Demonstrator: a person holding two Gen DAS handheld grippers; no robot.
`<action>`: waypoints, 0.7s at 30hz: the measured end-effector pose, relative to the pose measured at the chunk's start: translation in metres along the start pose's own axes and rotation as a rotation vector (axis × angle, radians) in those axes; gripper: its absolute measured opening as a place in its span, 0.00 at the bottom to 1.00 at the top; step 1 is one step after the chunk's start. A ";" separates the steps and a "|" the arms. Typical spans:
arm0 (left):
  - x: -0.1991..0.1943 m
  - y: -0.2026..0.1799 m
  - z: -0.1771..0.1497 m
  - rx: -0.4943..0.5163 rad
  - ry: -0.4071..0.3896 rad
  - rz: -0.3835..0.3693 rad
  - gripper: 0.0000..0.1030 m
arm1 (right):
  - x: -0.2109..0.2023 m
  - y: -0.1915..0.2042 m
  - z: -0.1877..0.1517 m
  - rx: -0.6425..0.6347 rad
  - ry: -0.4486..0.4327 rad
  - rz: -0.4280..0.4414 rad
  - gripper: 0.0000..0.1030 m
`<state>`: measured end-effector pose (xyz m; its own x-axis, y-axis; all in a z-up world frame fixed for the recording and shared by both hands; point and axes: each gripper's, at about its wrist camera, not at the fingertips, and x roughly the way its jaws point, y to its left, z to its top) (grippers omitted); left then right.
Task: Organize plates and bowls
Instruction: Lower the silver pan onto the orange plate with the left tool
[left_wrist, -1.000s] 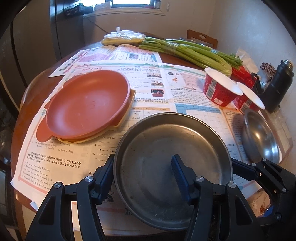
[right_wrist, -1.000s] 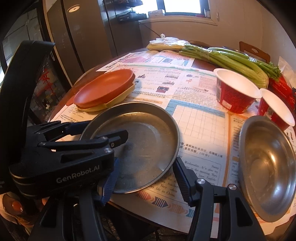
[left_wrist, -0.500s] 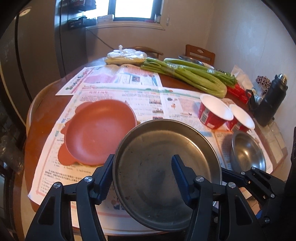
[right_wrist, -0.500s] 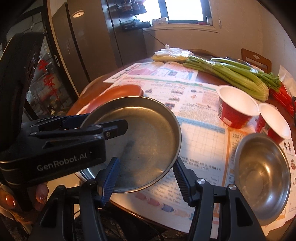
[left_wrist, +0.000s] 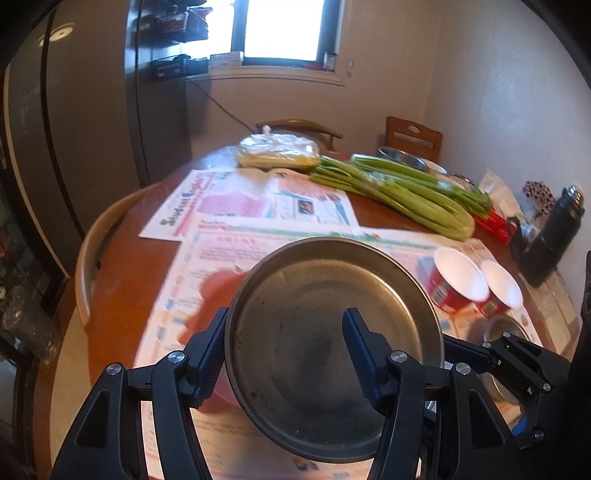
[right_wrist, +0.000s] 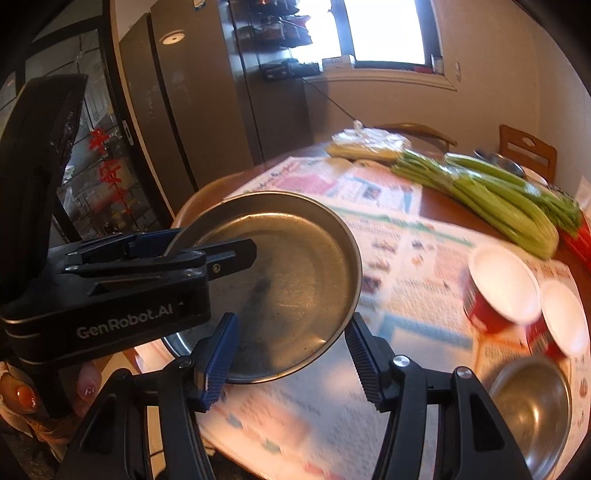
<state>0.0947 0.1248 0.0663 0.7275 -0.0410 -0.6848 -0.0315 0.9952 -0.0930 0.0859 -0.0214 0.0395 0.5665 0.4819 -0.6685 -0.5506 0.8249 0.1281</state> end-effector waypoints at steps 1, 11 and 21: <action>0.002 0.004 0.004 -0.002 0.000 0.007 0.60 | 0.004 0.002 0.006 0.001 -0.001 0.006 0.58; 0.041 0.034 0.007 -0.048 0.068 0.014 0.60 | 0.044 0.005 0.027 0.011 0.036 0.030 0.58; 0.069 0.043 -0.005 -0.062 0.127 0.016 0.60 | 0.074 0.000 0.019 0.034 0.103 0.042 0.58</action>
<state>0.1401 0.1639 0.0115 0.6339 -0.0400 -0.7724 -0.0878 0.9885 -0.1233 0.1399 0.0201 0.0040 0.4761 0.4846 -0.7338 -0.5502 0.8151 0.1813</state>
